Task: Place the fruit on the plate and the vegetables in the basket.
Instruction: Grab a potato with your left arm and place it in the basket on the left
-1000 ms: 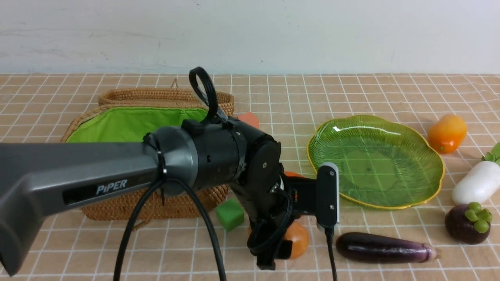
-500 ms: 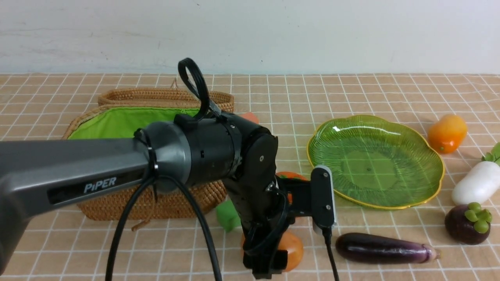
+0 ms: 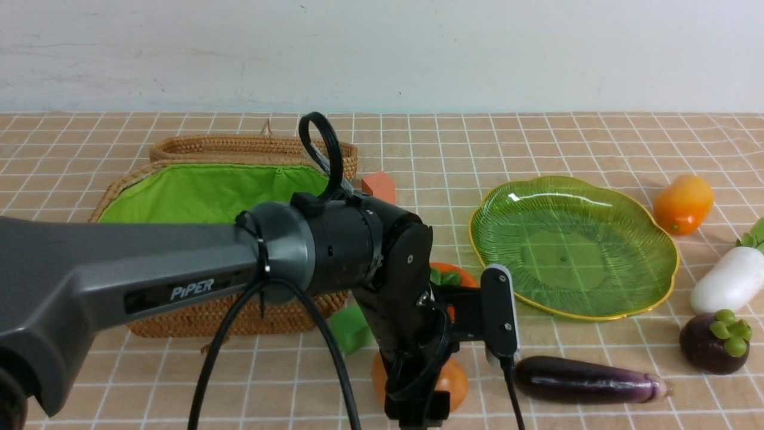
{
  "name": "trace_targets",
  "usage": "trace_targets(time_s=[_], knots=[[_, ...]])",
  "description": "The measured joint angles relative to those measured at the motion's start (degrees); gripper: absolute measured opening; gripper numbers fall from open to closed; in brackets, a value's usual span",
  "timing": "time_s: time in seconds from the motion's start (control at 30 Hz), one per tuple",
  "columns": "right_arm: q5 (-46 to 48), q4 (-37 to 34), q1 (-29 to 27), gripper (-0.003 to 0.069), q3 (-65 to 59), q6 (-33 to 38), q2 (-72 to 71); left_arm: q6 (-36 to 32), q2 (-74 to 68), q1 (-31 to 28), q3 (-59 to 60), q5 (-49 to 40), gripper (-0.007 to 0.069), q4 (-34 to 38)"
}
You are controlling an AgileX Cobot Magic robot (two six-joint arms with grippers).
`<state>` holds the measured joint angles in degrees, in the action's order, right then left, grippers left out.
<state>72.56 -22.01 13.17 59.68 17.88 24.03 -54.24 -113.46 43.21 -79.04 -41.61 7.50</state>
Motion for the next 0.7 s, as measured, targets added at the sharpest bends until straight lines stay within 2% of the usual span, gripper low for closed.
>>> trace_targets(time_s=[0.27, 0.4, 0.53, 0.6, 0.67, 0.7], knots=[[0.00, 0.00, 0.00, 0.0055, 0.00, 0.00, 0.00, 0.00, 0.41, 0.00, -0.14, -0.31, 0.0610, -0.58], [0.00, 0.00, 0.00, 0.0055, 0.00, 0.00, 0.00, 1.56, 3.44, 0.00, 0.25, -4.74, 0.0610, 0.19], [-0.07, 0.00, 0.00, 0.0055, 0.00, 0.00, 0.00, 10.06, 13.91, 0.00, -2.12, -8.43, 0.0610, 1.08], [-1.00, 0.00, 0.00, 0.0055, 0.00, 0.00, 0.00, 14.98, 19.79, 0.00, -3.54, -8.64, 0.0610, -3.40], [-2.71, 0.00, 0.00, 0.0055, 0.00, 0.00, 0.00, 19.94, 25.02, -0.42, -4.08, -8.54, 0.0610, -12.56], [-2.71, 0.00, 0.00, 0.0055, 0.00, 0.00, 0.00, 20.32, 25.39, -0.53, -4.13, -8.54, 0.0610, -14.26]])
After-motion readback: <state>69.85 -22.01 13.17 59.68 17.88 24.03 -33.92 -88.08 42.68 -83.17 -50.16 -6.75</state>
